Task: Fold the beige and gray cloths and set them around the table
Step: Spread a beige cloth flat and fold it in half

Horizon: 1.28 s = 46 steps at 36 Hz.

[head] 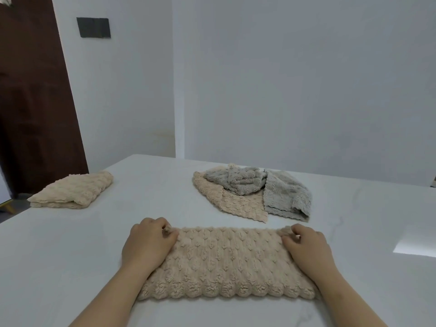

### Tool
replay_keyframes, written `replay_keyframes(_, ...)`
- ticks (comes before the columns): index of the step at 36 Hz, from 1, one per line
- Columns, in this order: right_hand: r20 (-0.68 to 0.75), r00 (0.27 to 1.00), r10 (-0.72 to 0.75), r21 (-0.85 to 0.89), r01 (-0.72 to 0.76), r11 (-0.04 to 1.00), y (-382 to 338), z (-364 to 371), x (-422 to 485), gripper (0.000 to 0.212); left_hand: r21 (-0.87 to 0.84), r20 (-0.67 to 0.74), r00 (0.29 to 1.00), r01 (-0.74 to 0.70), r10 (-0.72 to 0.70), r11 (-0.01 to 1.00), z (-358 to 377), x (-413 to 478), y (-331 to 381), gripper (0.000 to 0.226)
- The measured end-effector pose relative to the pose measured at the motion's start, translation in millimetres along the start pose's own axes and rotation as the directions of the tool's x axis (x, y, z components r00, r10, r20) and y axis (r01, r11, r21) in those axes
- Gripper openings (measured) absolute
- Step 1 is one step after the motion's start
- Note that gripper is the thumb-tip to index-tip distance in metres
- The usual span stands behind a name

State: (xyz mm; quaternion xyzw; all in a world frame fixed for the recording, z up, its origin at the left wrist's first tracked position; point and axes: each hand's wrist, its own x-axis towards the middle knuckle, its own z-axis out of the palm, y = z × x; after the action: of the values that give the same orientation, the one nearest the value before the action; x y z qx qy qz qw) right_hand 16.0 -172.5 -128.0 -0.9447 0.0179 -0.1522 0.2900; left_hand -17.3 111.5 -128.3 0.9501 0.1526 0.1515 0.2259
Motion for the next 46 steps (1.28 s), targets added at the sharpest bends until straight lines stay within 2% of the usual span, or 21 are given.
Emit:
replay_keyframes(5,0.068,0.998,0.014,-0.163,-0.003,0.987,-5.4,-3.2,-2.8,0.007,0.163,0.038,0.999,-0.014,0.008,0.987,0.9,-2.4,5.1,0.027)
replay_keyframes(7,0.091,0.996,0.009,-0.209,0.01,0.978,-7.9,-3.8,-5.2,0.013,0.155,0.046,0.999,-0.016,0.009,0.988,0.0,-4.3,5.3,0.024)
replay_keyframes(9,0.108,0.994,0.011,-0.237,0.015,0.971,-8.6,-2.8,-6.7,0.023,0.071,0.042,0.999,-0.023,0.02,0.997,-1.1,-6.3,5.1,0.017)
replay_keyframes(11,0.118,0.993,0.02,-0.22,0.006,0.975,-9.0,-1.1,-9.0,0.025,-0.097,0.017,0.999,-0.032,0.034,0.995,-1.8,-8.7,4.4,0.005)
replay_keyframes(12,0.114,0.993,0.016,-0.199,0.008,0.98,-8.8,-0.3,-10.3,0.025,-0.179,0.004,0.999,-0.034,0.035,0.983,-3.1,-10.9,4.9,0.007)
replay_keyframes(14,0.086,0.996,-0.023,-0.108,0.032,0.994,-8.0,-0.4,-12.7,0.021,-0.293,-0.05,0.998,-0.05,0.037,0.955,-5.2,-14.2,5.2,0.015)
replay_keyframes(16,0.043,0.998,-0.053,0.064,0.05,0.997,-8.1,-2.7,-14.9,0.016,-0.401,-0.101,0.995,-0.062,0.023,0.914,-9.0,-16.7,7.8,0.016)
replay_keyframes(18,0.014,0.999,-0.034,0.238,0.029,0.971,-9.7,-7.1,-17.8,0.014,-0.515,-0.096,0.995,-0.03,-0.023,0.857,-11.7,-18.8,9.4,0.015)
replay_keyframes(21,0.0,0.999,0.051,0.521,-0.043,0.853,-10.1,-13.0,-20.5,0.026,-0.65,0.01,0.996,0.071,-0.085,0.757,-12.2,-19.3,5.2,0.017)
replay_keyframes(23,0.039,0.995,0.096,0.65,-0.098,0.754,-11.6,-16.4,-22.5,0.027,-0.742,0.11,0.989,0.149,-0.1,0.654,-14.8,-20.5,2.0,0.018)
replay_keyframes(26,0.15,0.982,0.117,0.738,-0.189,0.648,-12.8,-20.4,-25.5,0.026,-0.841,0.287,0.953,0.298,-0.094,0.452,-21.4,-22.0,-0.7,0.018)
replay_keyframes(28,0.205,0.972,0.113,0.753,-0.23,0.616,-11.0,-22.1,-26.8,0.027,-0.858,0.353,0.932,0.356,-0.079,0.37,-24.1,-23.1,-1.3,0.019)
replay_keyframes(30,0.231,0.967,0.106,0.756,-0.247,0.607,-9.5,-23.3,-27.6,0.026,-0.863,0.337,0.937,0.348,-0.095,0.368,-24.3,-23.7,-1.8,0.021)
replay_keyframes(34,0.188,0.977,0.103,0.769,-0.212,0.603,-9.9,-21.4,-27.9,0.026,-0.834,0.185,0.974,0.226,-0.13,0.503,-23.3,-24.6,-1.7,0.022)
replay_keyframes(37,0.129,0.982,0.134,0.806,-0.183,0.563,-10.0,-21.2,-27.3,0.023,-0.83,0.114,0.984,0.171,-0.138,0.531,-22.1,-22.4,-3.0,0.019)
replay_keyframes(40,0.083,0.986,0.147,0.841,-0.149,0.52,-6.7,-22.7,-25.5,0.021,-0.86,0.053,0.985,0.128,-0.163,0.494,-22.1,-20.3,-1.3,0.014)
replay_keyframes(46,0.024,0.99,0.142,0.827,-0.099,0.553,-3.0,-23.2,-23.6,0.015,-0.908,0.032,0.98,0.11,-0.195,0.404,-22.8,-19.2,1.9,0.011)
